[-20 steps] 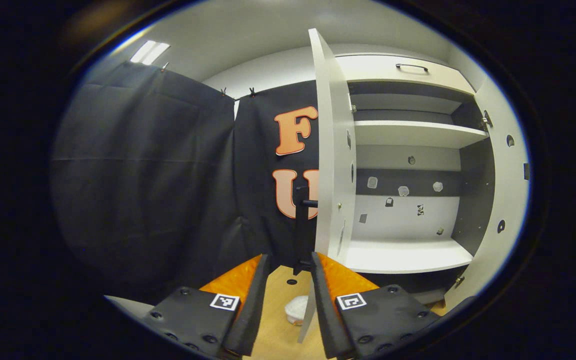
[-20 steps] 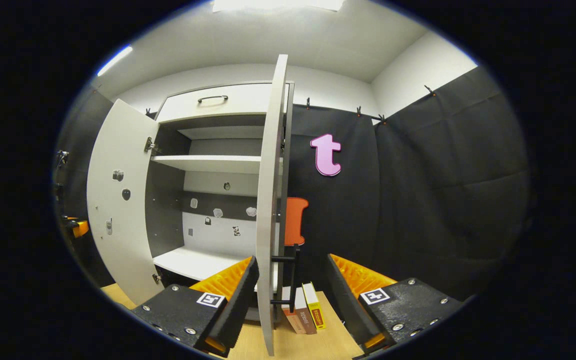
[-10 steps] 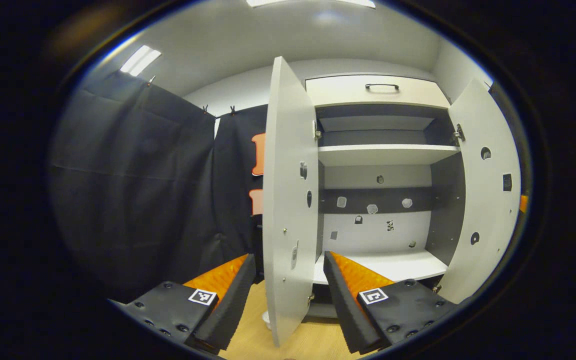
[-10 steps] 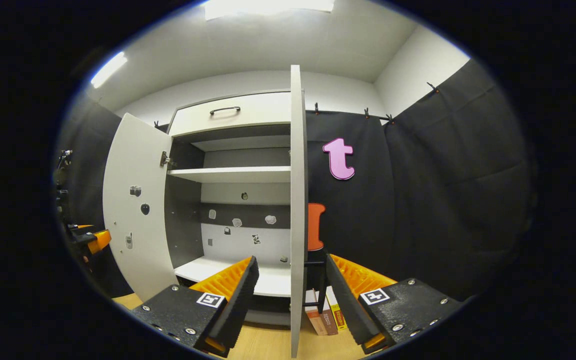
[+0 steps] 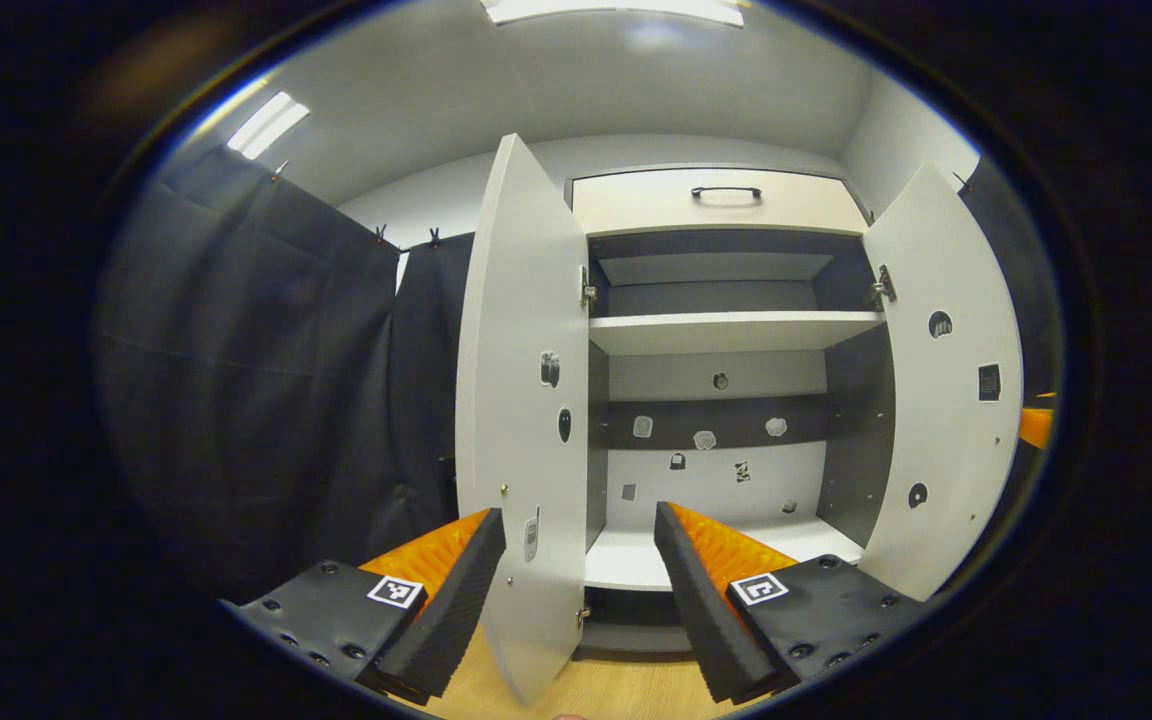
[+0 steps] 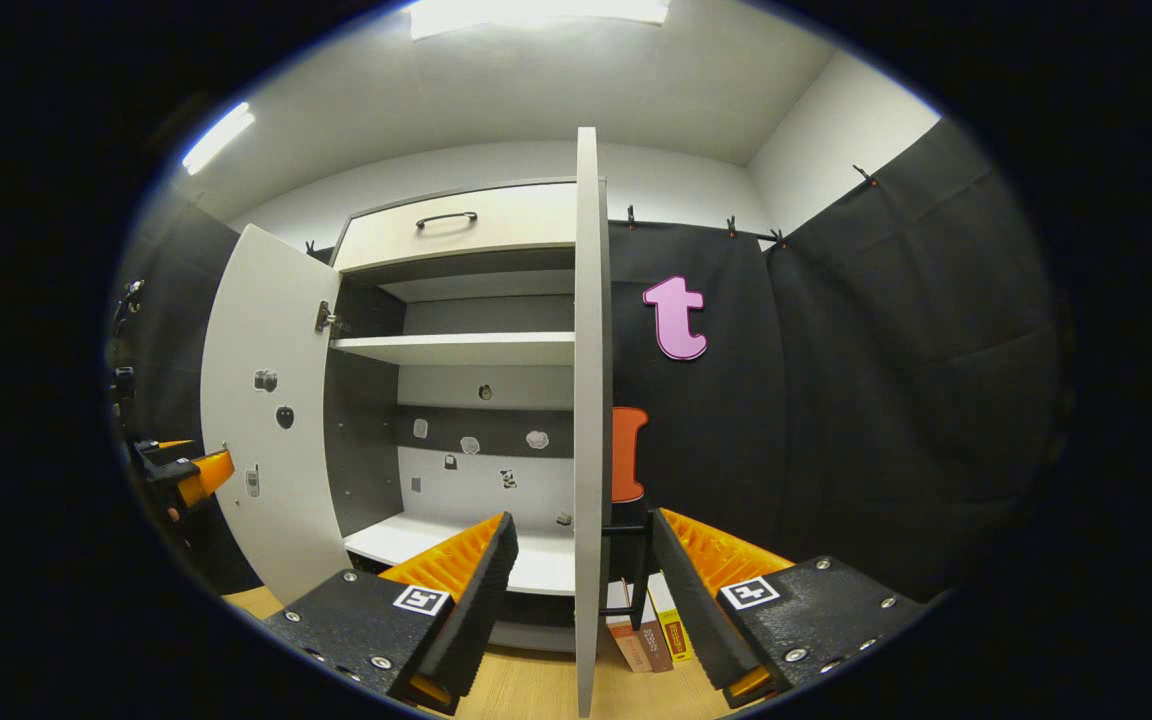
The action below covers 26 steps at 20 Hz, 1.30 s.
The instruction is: Open the right door of the double-door shoe cabinet with the right hand, and open the left door with the left hand.
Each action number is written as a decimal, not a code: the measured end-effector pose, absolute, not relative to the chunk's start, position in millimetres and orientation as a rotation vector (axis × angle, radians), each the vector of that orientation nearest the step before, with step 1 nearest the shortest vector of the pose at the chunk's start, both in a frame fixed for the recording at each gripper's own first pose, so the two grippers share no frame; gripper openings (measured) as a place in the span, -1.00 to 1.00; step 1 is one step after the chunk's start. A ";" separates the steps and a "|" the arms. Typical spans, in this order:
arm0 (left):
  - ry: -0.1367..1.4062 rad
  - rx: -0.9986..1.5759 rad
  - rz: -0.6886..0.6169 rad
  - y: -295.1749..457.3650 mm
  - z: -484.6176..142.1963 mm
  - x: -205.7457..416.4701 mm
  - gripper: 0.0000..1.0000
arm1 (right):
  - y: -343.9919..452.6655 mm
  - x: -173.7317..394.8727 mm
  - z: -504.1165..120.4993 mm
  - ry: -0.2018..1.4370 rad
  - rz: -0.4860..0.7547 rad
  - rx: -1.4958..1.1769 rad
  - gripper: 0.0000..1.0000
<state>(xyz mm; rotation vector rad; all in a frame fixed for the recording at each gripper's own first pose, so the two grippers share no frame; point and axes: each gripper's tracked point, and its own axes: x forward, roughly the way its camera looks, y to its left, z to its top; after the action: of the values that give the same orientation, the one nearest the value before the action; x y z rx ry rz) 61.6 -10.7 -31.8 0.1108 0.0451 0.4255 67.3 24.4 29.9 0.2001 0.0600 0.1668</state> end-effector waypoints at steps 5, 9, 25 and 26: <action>0.039 0.119 0.401 -18.7 -33.5 76.1 0.92 | 23.7 73.3 26.0 0.068 0.165 0.189 0.68; -0.012 0.118 0.398 -23.1 -22.8 84.0 0.91 | 19.9 74.8 27.3 0.057 0.158 0.164 0.72; 0.000 0.108 0.336 -38.6 -35.1 105.3 0.91 | 28.9 81.4 20.7 0.054 0.182 0.117 0.79; 0.001 0.101 0.336 -37.6 -36.3 104.8 0.91 | 30.5 81.8 21.2 0.053 0.183 0.116 0.80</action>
<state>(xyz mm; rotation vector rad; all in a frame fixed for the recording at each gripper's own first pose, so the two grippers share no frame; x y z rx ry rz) 104.8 -37.6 -36.3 0.1008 0.0012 0.3359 81.8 30.5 21.2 0.1158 0.0528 0.1830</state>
